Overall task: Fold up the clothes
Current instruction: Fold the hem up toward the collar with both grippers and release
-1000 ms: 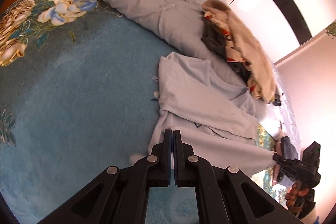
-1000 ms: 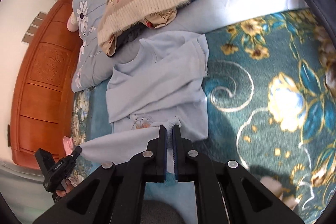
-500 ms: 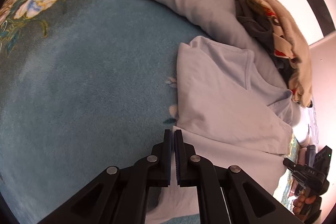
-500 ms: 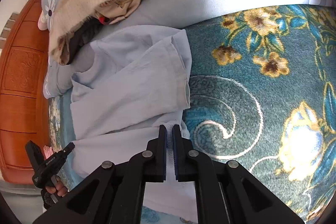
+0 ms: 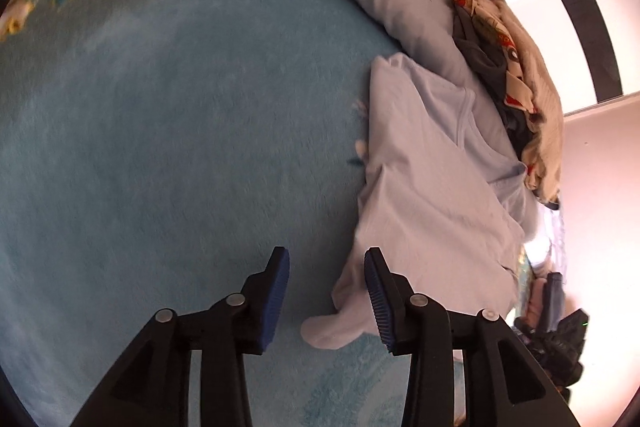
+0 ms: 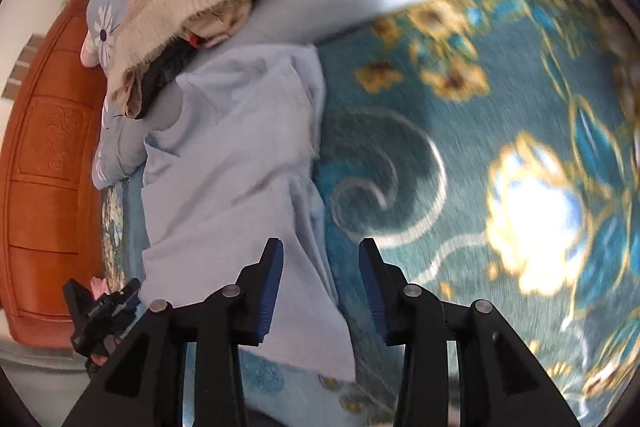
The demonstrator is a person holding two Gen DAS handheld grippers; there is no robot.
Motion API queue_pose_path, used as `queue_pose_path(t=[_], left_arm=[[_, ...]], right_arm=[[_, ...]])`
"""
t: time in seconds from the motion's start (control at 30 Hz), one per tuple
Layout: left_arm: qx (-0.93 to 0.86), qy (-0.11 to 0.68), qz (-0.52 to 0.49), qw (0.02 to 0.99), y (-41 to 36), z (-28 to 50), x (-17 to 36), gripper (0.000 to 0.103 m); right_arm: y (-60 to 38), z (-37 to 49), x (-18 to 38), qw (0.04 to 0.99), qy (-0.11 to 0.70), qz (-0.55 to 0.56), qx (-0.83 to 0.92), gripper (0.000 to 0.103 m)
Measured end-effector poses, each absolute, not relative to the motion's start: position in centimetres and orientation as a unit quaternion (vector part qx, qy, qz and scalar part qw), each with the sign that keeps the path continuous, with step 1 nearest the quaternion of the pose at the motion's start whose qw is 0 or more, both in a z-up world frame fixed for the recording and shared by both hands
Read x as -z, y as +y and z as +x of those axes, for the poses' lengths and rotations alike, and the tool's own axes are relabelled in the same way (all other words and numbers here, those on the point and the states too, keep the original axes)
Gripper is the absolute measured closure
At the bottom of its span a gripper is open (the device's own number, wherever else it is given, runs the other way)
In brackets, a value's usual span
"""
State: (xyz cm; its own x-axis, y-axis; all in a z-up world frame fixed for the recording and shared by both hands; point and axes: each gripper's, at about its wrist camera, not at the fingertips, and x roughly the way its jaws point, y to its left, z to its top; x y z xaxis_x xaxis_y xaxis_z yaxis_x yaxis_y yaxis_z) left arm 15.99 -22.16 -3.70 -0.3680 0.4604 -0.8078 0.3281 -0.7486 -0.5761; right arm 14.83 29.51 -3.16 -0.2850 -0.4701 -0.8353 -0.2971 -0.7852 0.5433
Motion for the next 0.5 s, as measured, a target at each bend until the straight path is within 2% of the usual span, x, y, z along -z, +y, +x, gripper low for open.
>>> queue_pose_path(t=[0.17, 0.5], left_arm=[[-0.739, -0.372, -0.558, 0.066, -20.9, 16.6, 4.7, 0.051], [-0.738, -0.391, -0.543, 0.09, -20.7, 17.9, 5.0, 0.051]], right_arm=[[28.6, 17.9, 4.7, 0.053, -0.347, 0.611, 0.709, 0.063], [27.3, 20.0, 5.6, 0.047, -0.386, 0.604, 0.696, 0.062]])
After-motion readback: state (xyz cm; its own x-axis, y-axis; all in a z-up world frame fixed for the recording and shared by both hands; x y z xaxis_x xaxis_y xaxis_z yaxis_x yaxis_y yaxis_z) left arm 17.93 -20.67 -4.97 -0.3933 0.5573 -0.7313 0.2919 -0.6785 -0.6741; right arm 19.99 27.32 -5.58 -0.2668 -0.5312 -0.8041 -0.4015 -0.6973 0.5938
